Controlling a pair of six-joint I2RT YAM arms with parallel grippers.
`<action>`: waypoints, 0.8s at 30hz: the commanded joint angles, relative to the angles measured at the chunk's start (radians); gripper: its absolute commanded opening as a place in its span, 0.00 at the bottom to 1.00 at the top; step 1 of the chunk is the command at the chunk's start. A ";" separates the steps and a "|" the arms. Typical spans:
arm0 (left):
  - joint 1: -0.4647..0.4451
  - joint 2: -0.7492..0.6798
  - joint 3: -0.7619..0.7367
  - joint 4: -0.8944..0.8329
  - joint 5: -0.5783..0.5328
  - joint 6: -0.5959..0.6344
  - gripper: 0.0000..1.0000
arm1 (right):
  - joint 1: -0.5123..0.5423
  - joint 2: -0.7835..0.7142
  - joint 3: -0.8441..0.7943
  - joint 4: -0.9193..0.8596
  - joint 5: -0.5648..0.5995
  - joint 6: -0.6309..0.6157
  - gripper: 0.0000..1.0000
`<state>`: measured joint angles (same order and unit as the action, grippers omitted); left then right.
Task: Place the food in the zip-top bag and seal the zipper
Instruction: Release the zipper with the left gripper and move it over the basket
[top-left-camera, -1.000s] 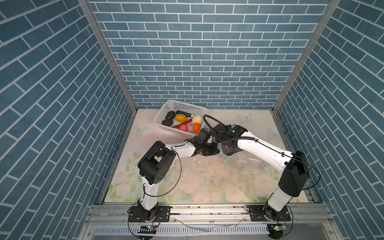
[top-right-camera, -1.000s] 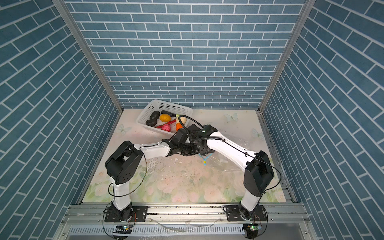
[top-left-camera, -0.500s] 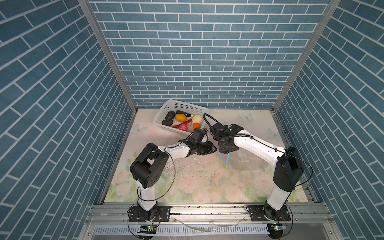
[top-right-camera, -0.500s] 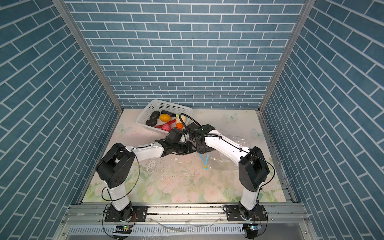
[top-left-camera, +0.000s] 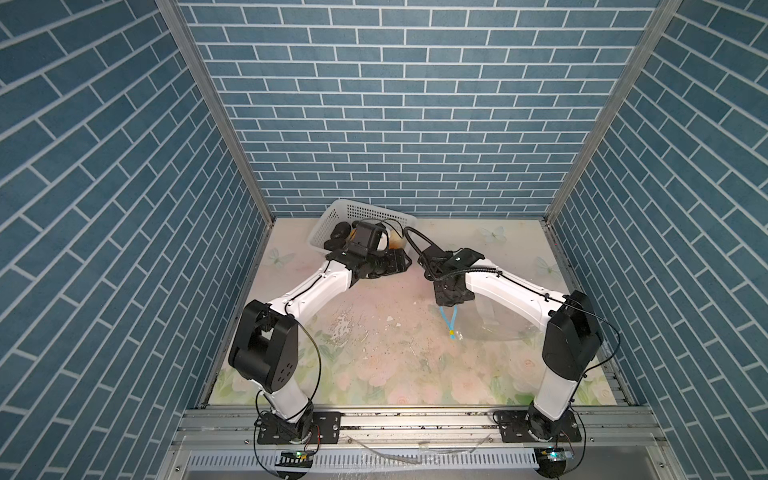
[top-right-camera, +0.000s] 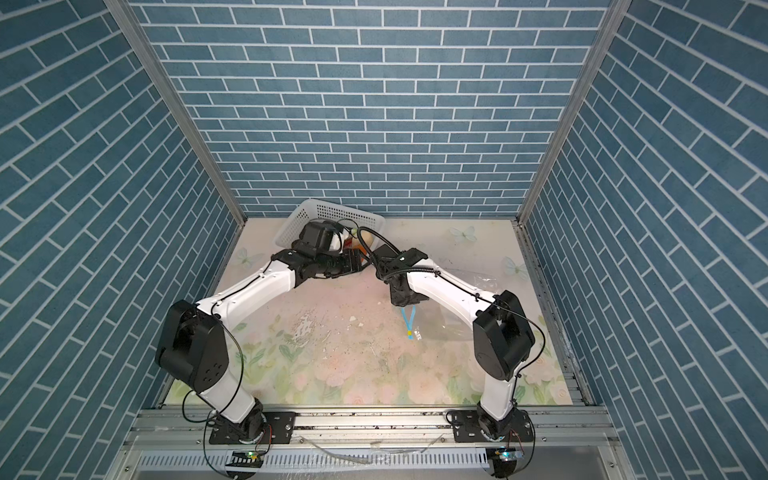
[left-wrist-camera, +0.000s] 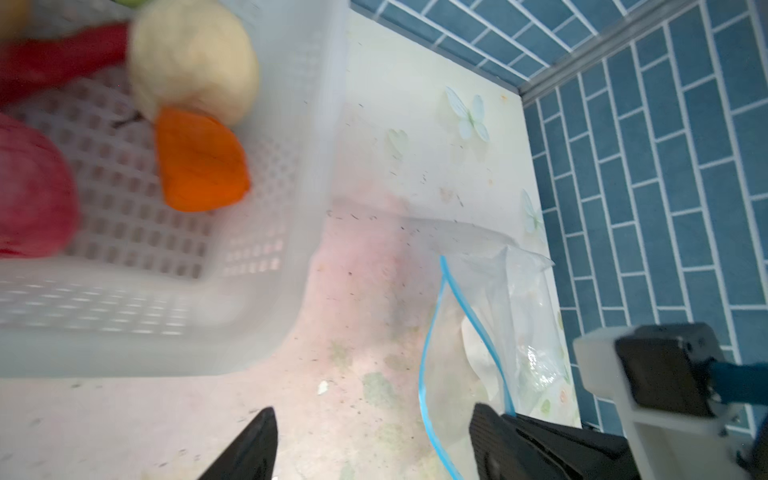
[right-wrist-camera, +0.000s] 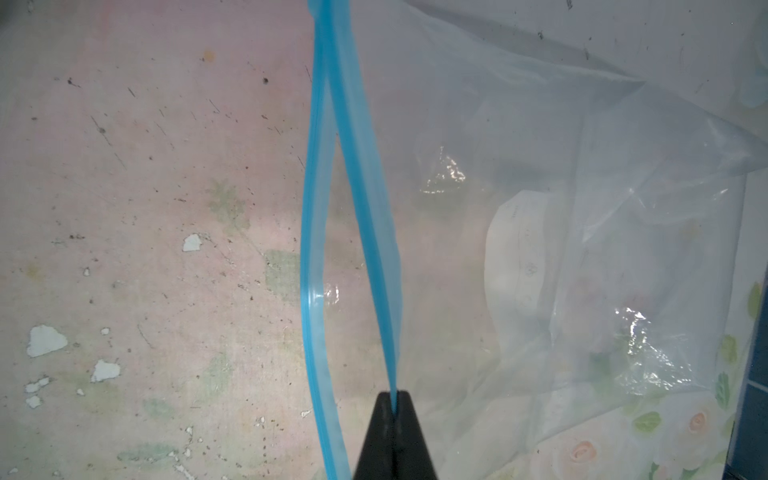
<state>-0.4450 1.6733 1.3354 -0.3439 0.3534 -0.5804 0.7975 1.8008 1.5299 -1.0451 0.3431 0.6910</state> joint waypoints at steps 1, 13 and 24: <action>0.041 0.023 0.079 -0.164 -0.084 0.081 0.77 | -0.005 -0.010 0.048 -0.008 0.006 -0.018 0.00; 0.184 0.325 0.483 -0.374 -0.143 0.185 0.82 | -0.004 0.006 0.079 0.016 -0.022 -0.034 0.00; 0.276 0.474 0.631 -0.473 -0.249 0.249 0.84 | -0.004 0.003 0.063 0.040 -0.040 -0.033 0.00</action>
<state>-0.1936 2.1345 1.9461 -0.7776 0.1375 -0.3607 0.7971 1.8011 1.5734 -1.0077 0.3092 0.6716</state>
